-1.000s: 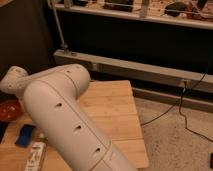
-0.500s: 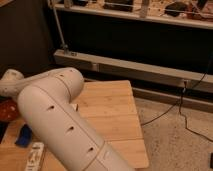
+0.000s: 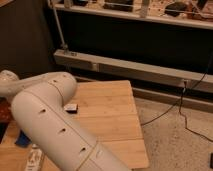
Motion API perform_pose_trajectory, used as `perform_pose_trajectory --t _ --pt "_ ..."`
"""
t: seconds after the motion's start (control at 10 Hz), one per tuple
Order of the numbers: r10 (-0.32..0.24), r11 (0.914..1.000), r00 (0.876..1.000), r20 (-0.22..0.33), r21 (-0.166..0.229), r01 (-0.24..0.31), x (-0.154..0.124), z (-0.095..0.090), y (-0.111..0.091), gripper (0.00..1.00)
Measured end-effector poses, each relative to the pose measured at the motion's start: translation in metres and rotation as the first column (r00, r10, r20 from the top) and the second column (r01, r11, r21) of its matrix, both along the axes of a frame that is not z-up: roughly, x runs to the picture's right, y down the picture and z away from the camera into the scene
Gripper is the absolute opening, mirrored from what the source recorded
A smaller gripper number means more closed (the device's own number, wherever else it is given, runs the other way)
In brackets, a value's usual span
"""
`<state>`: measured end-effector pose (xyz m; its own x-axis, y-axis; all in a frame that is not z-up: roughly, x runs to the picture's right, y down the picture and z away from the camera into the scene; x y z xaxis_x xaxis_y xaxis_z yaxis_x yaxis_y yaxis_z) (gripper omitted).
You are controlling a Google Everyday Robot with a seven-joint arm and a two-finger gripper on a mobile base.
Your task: Push the ceramic bowl across the table
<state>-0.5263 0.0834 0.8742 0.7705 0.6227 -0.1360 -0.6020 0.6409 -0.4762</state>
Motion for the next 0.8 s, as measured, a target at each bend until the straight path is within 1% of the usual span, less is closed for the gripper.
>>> perform_pose_trajectory --t 0.1,0.2,0.3,0.4,0.5,0.6,0.7,0.8 --pt "-0.008 0.9998 1.0 0.026 -0.015 0.008 -0.01 -0.009 0.002 0.0" --pt "-0.013 0.9996 0.999 0.041 -0.025 0.014 -0.015 -0.015 0.004 0.0" --pt "-0.019 0.999 0.998 0.054 -0.039 0.021 -0.019 -0.02 0.006 0.0" --pt "-0.013 0.9987 0.998 0.058 -0.049 0.016 -0.019 -0.021 0.003 0.0" --pt "0.004 0.9977 0.998 0.056 -0.068 -0.001 -0.015 -0.021 0.0 0.0" --pt "0.032 0.9963 0.998 0.047 -0.082 -0.028 -0.005 -0.02 -0.01 0.0" --pt "0.073 0.9921 0.997 0.025 -0.104 -0.07 0.012 -0.017 -0.024 0.0" --pt "0.094 0.989 0.996 0.006 -0.116 -0.093 0.024 -0.015 -0.03 0.0"
